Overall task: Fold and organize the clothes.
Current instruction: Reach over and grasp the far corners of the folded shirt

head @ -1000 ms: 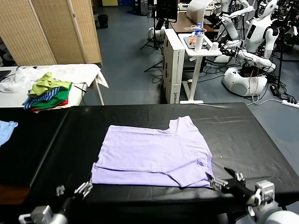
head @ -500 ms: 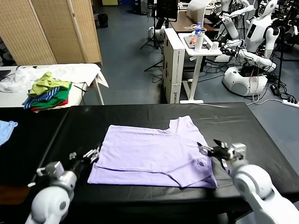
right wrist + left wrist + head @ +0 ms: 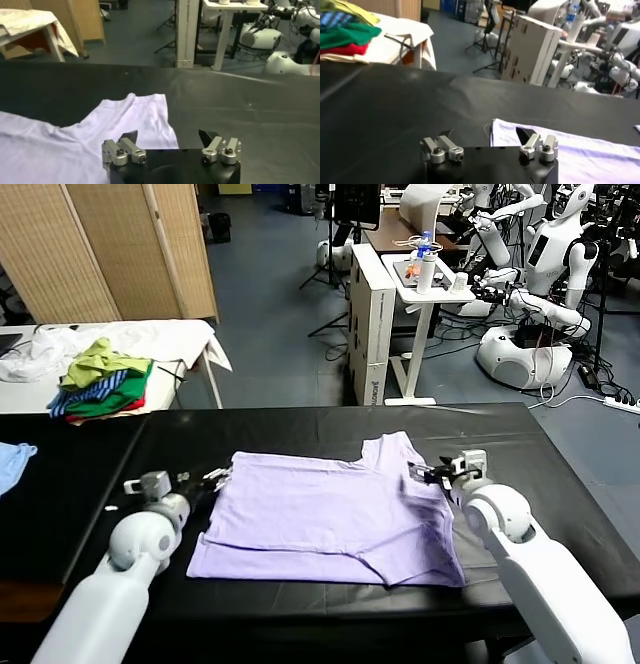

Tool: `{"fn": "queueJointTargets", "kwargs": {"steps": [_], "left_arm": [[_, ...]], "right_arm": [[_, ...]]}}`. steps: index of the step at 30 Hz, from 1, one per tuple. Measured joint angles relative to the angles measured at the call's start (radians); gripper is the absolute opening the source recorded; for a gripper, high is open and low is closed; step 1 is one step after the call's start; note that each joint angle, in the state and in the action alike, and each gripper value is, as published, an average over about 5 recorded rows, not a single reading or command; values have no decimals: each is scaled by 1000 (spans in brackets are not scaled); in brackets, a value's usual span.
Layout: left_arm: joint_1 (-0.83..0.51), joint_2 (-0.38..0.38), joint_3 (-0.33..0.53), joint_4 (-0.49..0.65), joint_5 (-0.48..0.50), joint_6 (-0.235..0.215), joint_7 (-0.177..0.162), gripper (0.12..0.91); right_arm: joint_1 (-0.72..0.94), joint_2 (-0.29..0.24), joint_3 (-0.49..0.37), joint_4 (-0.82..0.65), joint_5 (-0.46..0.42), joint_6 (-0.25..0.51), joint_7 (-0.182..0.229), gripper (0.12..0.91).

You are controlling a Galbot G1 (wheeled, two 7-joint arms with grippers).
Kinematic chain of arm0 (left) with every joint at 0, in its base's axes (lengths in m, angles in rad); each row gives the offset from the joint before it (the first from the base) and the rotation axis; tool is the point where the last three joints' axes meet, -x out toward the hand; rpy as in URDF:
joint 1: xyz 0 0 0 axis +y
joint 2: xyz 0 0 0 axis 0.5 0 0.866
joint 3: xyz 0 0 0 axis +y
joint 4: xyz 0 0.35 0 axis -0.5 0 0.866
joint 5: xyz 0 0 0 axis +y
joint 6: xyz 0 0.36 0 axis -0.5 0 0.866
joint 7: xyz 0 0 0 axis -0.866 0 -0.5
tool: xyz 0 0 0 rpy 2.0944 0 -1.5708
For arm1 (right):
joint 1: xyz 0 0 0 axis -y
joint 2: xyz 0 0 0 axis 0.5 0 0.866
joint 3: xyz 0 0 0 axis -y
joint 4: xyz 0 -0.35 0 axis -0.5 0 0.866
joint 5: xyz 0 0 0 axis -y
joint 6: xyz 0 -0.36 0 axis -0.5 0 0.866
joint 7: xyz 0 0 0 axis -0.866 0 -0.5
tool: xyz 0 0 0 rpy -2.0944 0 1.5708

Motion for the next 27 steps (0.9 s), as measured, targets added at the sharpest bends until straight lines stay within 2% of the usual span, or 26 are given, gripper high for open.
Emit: {"fn": "queueJointTargets", "kwargs": {"steps": [13,20,24,27], "left_arm": [[-128,-2,104,97,18,30,4,907],[-141,0,121,118,16,56,4,884],[-144,-1,126,118,2,61,8,845],[-145,-2,131,117,-1,63,15,780]], "right_arm": [[35,38,0,-72,0,-2,-10,899],[36,50,-3,-90,-3,-5,-13,808],[35,55,-3,-99,-9,-3,-18,756],[34,57,-2,-102,-12,-3,-22,708]]}}
